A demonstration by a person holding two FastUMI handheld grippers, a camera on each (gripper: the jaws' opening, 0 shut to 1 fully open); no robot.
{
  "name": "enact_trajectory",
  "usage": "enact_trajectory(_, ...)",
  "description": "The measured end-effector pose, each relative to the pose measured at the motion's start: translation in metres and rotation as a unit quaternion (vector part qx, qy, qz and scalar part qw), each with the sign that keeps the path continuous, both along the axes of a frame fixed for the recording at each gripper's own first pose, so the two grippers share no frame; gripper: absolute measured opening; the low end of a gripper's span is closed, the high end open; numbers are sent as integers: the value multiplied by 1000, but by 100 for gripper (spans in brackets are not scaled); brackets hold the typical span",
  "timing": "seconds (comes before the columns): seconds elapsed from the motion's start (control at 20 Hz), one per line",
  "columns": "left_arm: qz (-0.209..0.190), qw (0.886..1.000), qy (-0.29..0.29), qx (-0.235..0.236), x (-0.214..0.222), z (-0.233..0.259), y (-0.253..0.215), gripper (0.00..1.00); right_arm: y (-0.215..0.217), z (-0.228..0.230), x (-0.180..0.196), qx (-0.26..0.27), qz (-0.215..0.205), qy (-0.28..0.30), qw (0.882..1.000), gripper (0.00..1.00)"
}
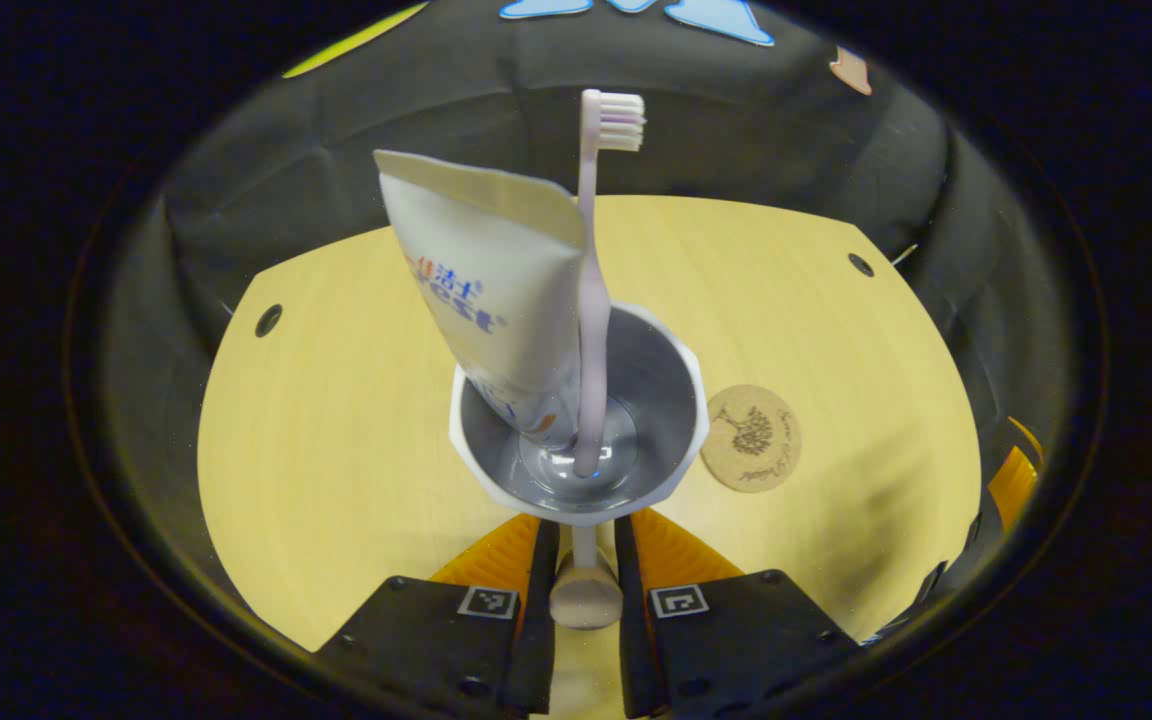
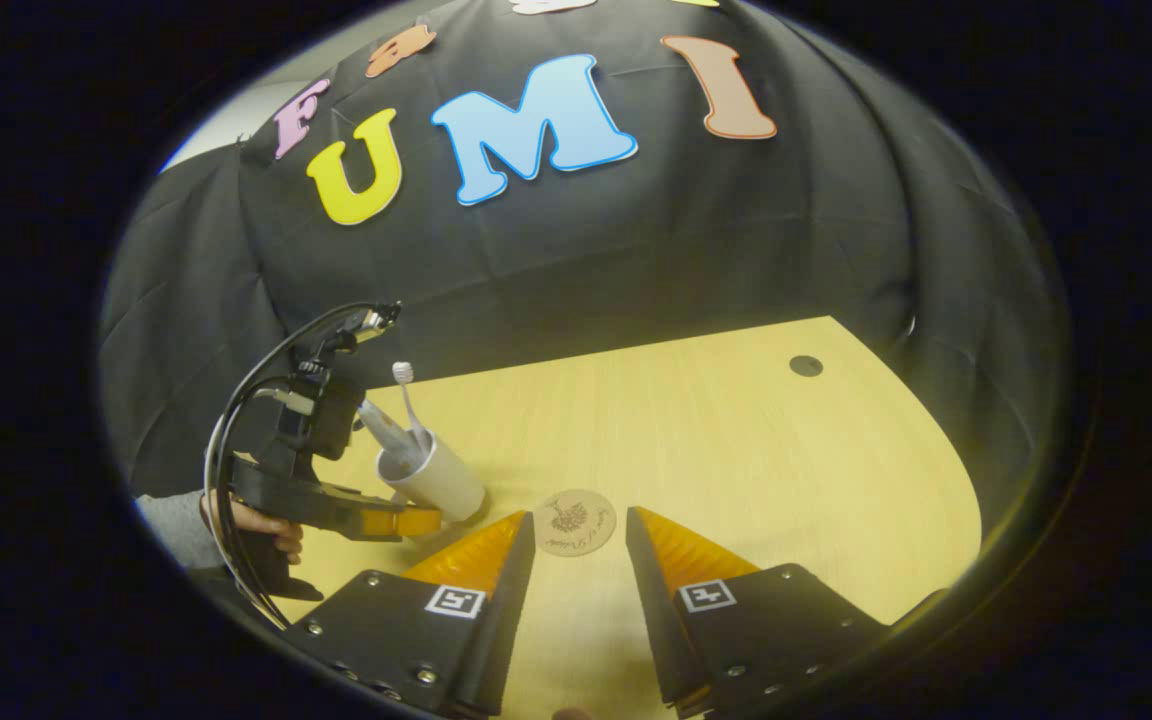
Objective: Put the toothbrush and toothpaste on the desktop into the cup, then pick up the cup and place it on the coaster on the desktop.
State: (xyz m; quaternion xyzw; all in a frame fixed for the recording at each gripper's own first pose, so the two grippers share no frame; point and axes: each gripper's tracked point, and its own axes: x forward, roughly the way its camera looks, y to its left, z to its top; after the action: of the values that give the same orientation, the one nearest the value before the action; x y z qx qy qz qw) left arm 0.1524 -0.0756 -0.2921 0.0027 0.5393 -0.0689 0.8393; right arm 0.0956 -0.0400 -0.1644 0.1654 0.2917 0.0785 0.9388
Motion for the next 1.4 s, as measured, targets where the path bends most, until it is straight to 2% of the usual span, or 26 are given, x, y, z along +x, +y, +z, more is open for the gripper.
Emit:
enact_trajectory(0.15,-21,1000,1,-14,0,-1,-35,34,-15,-4,-8,-1,-15,3,1000,56)
enact_trajectory(0.2,-27,1000,1,-17,1,-1,-46,34,-21,-6,-11,2,-22,5,1000,52)
enact_trajectory(0.25,-33,999,1,-18,2,0,-56,34,-24,-9,-15,4,-28,8,1000,56)
enact_trajectory(0.3,-38,999,1,-20,3,-2,-64,34,-29,-11,-17,6,-34,12,999,52)
enact_trajectory(0.45,-54,998,7,-18,3,-9,-83,34,-42,-16,-24,11,-50,19,998,56)
enact_trajectory(0.5,-57,998,10,-18,3,-11,-88,34,-45,-18,-26,14,-54,22,998,52)
enact_trajectory(0.55,-61,998,14,-18,3,-14,-93,34,-47,-20,-27,16,-57,25,998,55)
enact_trajectory(0.6,-63,998,17,-16,3,-17,-96,34,-49,-21,-29,18,-59,26,998,52)
enact_trajectory(0.7,-68,997,21,-12,2,-20,-100,34,-52,-23,-31,17,-61,28,998,55)
enact_trajectory(0.85,-74,997,28,-7,2,-26,-109,34,-56,-26,-33,18,-64,32,997,52)
enact_trajectory(0.9,-75,997,30,-7,2,-27,-111,34,-57,-26,-33,20,-65,33,997,56)
enact_trajectory(1.1,-84,996,30,5,3,-31,-115,34,-60,-27,-33,23,-67,35,997,56)
enact_trajectory(1.15,-87,996,32,9,3,-31,-116,39,-59,-28,-33,24,-67,34,997,56)
enact_trajectory(1.2,-91,995,33,13,3,-30,-115,34,-60,-27,-33,25,-67,34,997,56)
enact_trajectory(1.4,-94,995,32,16,5,-28,-111,36,-57,-29,-32,29,-63,36,997,56)
